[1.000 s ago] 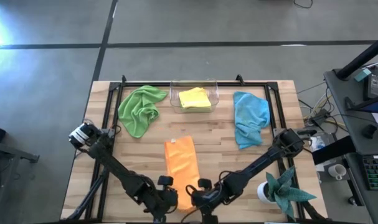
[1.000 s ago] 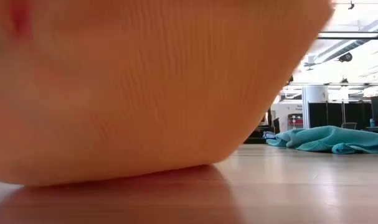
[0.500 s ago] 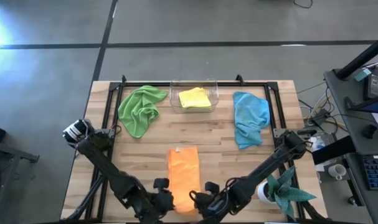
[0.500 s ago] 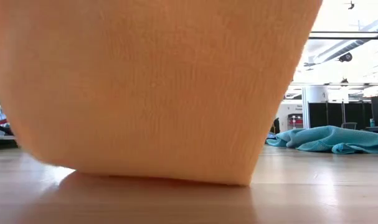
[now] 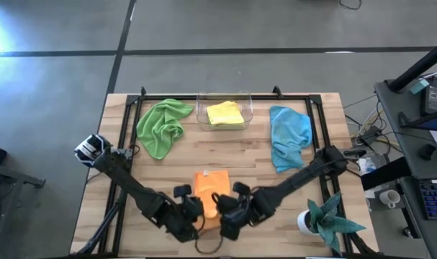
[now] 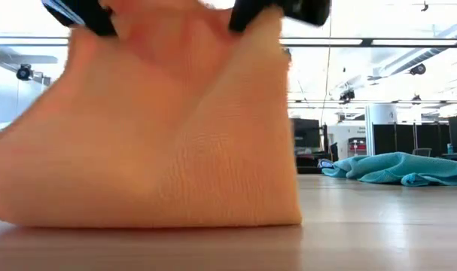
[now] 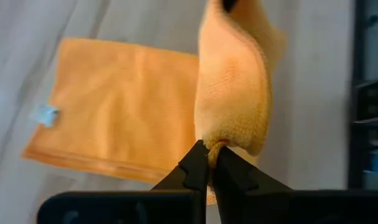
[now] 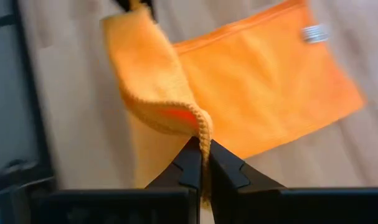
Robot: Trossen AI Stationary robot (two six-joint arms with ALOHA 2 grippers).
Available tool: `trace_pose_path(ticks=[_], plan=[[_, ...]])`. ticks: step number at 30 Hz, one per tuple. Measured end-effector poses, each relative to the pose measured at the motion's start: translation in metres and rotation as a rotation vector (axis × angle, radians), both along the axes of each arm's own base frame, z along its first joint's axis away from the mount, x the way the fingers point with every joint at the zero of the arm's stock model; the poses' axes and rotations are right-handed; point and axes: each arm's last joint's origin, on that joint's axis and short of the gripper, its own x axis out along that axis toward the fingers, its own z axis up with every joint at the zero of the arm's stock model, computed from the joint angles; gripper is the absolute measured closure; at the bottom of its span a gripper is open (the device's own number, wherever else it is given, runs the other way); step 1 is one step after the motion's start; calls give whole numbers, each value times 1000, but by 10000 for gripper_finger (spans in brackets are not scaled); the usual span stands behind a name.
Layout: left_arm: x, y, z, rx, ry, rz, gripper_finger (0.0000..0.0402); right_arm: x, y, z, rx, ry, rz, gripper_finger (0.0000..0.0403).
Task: Fold microfiber towels
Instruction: Fold the orange microfiber towel into the transparent bin
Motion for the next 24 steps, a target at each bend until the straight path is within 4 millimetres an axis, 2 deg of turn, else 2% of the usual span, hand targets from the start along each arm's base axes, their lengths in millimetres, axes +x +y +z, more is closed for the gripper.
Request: trace_pose_path(ticks=[6, 14, 24], plan=[[6, 19, -3, 38, 54, 59, 402, 10, -30, -7, -64, 51, 4, 394], [11, 45, -15, 92, 107, 152, 402, 18, -57, -13, -133, 92, 48, 394], [14, 74, -29, 130, 158, 228, 402, 21, -85, -32, -198, 166, 98, 394]])
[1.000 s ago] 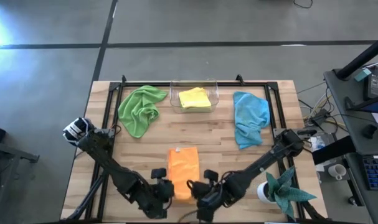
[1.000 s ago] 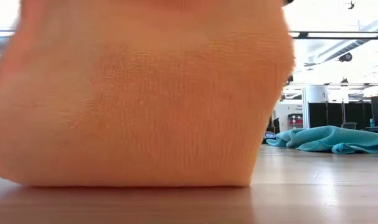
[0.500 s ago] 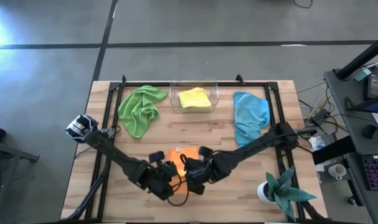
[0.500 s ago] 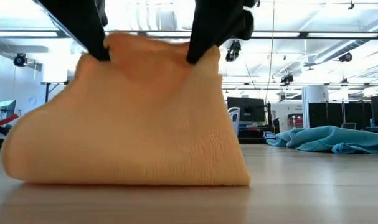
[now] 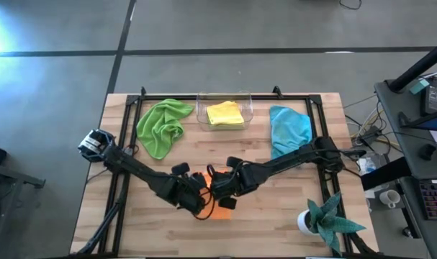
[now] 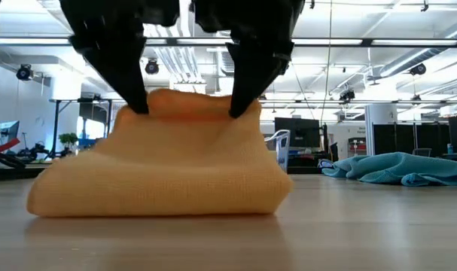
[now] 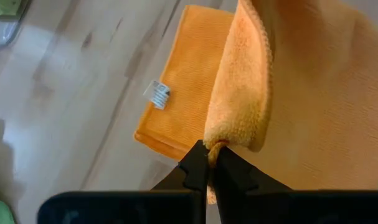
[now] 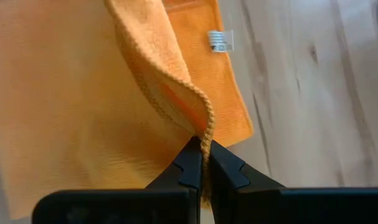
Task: Fold microfiber towels
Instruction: Fold the orange microfiber towel into the transparent bin
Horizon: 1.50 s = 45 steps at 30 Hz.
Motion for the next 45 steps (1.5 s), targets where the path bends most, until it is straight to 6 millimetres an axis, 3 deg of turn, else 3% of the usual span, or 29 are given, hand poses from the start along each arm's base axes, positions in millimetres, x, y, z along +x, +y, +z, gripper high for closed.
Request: trace_pose_path(ticks=[14, 25, 37, 45], plan=[[-2, 15, -22, -13, 34, 31, 401, 3, -19, -25, -35, 24, 124, 394], [1, 20, -25, -16, 24, 28, 401, 4, -28, -30, -11, 43, 135, 394], [4, 22, -25, 2, 11, -3, 319, 5, -33, -30, -11, 51, 159, 394], [6, 24, -25, -73, 39, -12, 309, 8, -45, -30, -4, 49, 146, 392]])
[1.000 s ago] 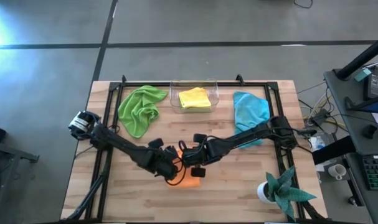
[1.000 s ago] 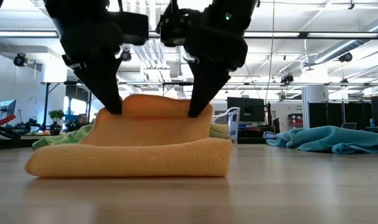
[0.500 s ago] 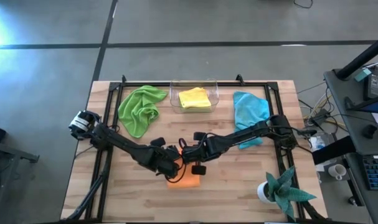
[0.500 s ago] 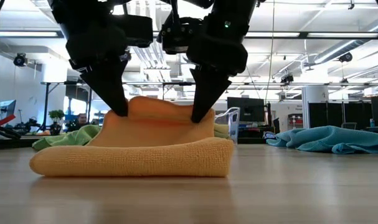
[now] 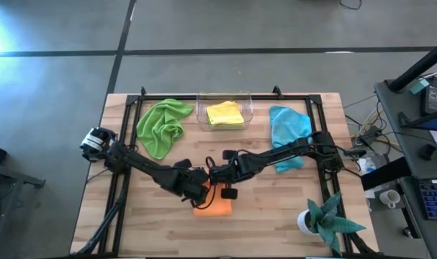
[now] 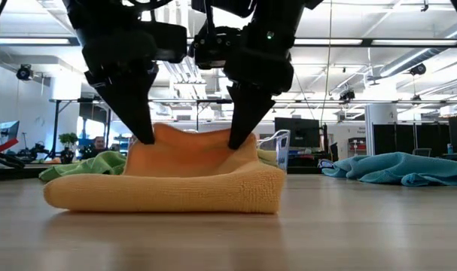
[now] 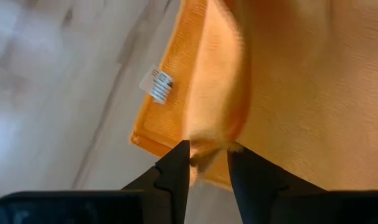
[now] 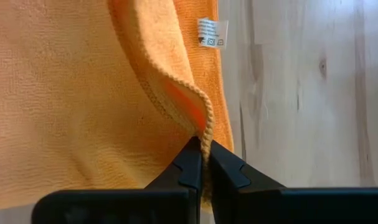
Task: Fold microfiber towels
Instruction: Fold the orange microfiber towel into the transparent bin
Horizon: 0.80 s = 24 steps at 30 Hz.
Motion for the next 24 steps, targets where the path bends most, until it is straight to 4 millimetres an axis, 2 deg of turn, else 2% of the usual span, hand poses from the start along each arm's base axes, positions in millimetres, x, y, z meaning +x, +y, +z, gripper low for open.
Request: trace_pose_path(ticks=[7, 14, 24], plan=[[-2, -2, 1, -52, 26, -19, 308, 0, 0, 0, 18, 10, 48, 365], [-17, 5, 16, -15, 69, 14, 308, 2, 0, 1, 16, -7, 33, 356], [-30, 11, 40, -5, 4, 10, 308, 2, -1, 1, 6, -13, 40, 287]])
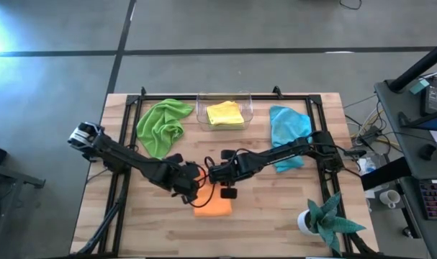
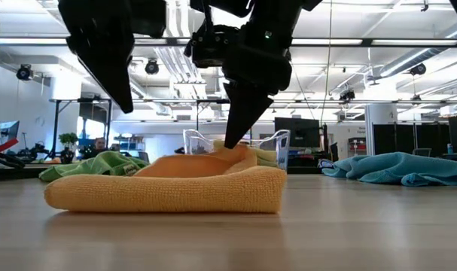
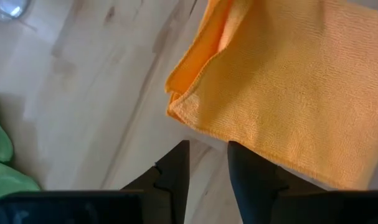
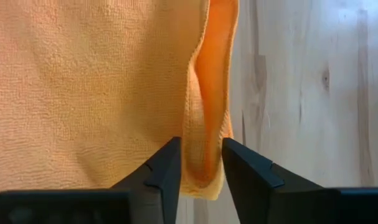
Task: Fold microfiber towels
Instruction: Fold the orange microfiber towel into the transparent bin, then put the orange towel into the transparent bin
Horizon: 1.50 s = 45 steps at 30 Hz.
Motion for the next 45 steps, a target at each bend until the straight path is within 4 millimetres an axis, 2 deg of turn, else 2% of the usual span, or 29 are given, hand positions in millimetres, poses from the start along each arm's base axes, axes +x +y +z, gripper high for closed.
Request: trace_pose_path(ticks=[4, 10, 15, 19, 25, 30, 38, 45], plan=[[-1, 1, 3, 22, 0, -50, 308, -6, -1, 9, -2, 20, -4, 278], [-4, -7, 3, 33, 10, -119, 308, -29, -5, 47, 23, 24, -67, 278], [-10, -20, 3, 29, 6, -169, 308, -57, 1, 82, 43, 2, -71, 278], [-13, -37, 4, 31, -29, -267, 308, -84, 14, 94, 68, -32, -52, 279], [-18, -60, 7, 27, -92, -406, 308, -126, 32, 91, 144, -78, -107, 284], [-20, -66, 7, -37, -92, -442, 308, -143, 47, 82, 236, -136, -169, 277], [-20, -68, 7, -86, -70, -474, 308, -146, 75, 63, 382, -167, -149, 232], [-23, -72, 6, -223, -12, -533, 295, -137, 94, 53, 385, -206, -30, 194]])
